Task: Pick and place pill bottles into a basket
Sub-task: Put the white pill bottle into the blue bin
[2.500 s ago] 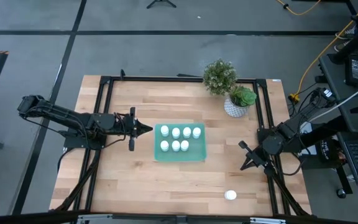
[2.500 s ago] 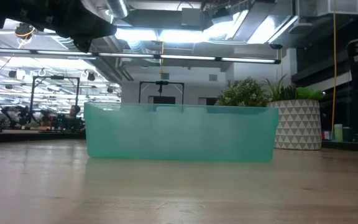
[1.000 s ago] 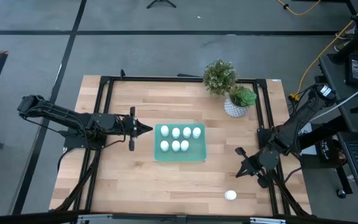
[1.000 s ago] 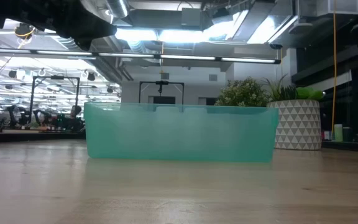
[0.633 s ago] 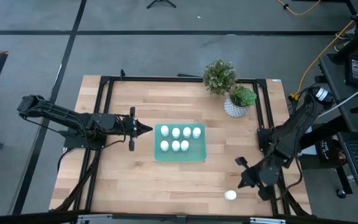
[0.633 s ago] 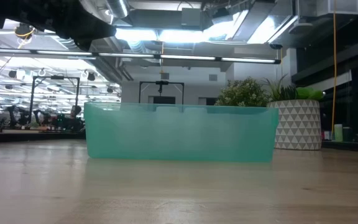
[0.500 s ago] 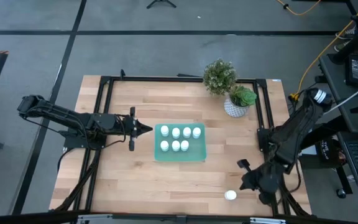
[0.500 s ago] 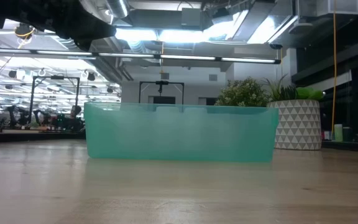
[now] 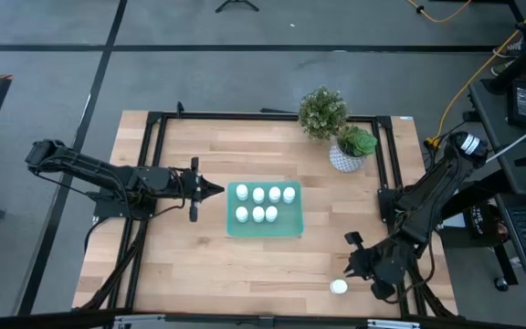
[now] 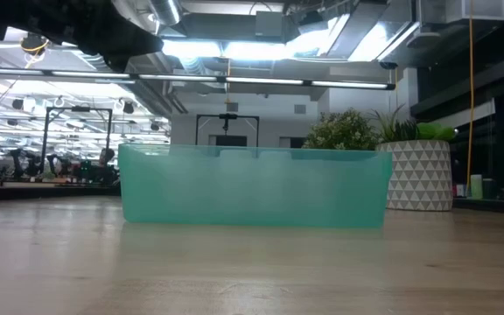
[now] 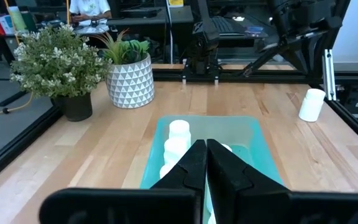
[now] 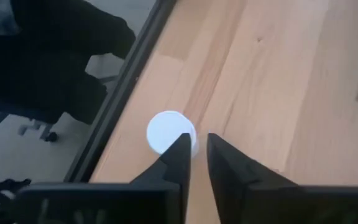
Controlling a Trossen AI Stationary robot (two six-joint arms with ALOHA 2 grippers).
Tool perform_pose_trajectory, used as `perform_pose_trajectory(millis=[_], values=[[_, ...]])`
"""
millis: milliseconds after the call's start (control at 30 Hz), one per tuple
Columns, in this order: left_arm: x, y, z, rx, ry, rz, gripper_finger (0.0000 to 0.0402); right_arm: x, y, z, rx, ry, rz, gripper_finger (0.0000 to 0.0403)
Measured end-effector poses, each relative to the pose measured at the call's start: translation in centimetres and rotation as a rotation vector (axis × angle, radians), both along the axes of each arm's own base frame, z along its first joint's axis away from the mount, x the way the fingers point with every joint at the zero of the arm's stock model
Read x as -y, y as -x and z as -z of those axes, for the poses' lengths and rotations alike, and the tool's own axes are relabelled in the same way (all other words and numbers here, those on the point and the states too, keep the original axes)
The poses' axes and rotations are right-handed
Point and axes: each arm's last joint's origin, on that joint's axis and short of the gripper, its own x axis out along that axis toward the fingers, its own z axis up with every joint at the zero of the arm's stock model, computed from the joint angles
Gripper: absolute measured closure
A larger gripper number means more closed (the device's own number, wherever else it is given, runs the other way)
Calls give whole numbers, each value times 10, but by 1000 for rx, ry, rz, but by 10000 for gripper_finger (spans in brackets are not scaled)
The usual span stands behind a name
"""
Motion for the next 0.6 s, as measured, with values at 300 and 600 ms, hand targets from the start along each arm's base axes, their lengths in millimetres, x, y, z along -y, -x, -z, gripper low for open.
perform_pose_trajectory(millis=[300,600], values=[[0,0,1,-9,6,-2,400,2,0,-3,14,0,-12,253],[0,0,1,-13,17,-6,394,1,-1,-4,25,-15,-12,148]])
